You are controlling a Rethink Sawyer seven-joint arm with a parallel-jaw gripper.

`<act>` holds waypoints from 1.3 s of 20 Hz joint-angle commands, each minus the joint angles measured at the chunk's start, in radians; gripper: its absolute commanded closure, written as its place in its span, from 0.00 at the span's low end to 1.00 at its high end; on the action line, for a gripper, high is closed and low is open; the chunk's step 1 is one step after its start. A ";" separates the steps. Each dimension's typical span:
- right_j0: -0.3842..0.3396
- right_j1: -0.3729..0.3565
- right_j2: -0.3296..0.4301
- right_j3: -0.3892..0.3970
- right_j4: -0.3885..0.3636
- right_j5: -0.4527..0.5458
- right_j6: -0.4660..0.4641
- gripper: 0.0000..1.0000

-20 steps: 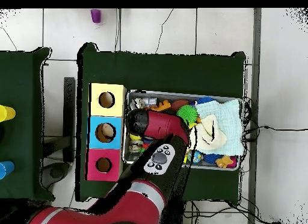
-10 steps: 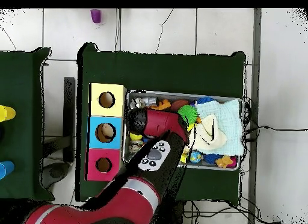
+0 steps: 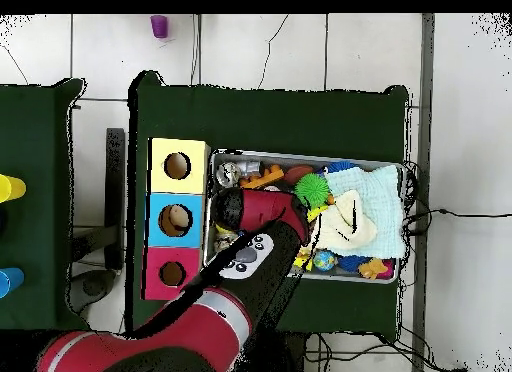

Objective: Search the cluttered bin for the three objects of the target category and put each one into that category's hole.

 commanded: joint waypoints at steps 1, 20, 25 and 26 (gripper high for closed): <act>0.014 0.104 0.033 0.022 0.001 -0.155 0.286 0.00; -0.267 -0.339 0.410 0.381 -0.326 -0.353 -0.151 0.00; -0.274 -0.252 0.394 0.354 -0.494 -0.492 -0.045 0.00; -0.266 -0.224 0.385 0.340 -0.506 -0.520 -0.013 0.00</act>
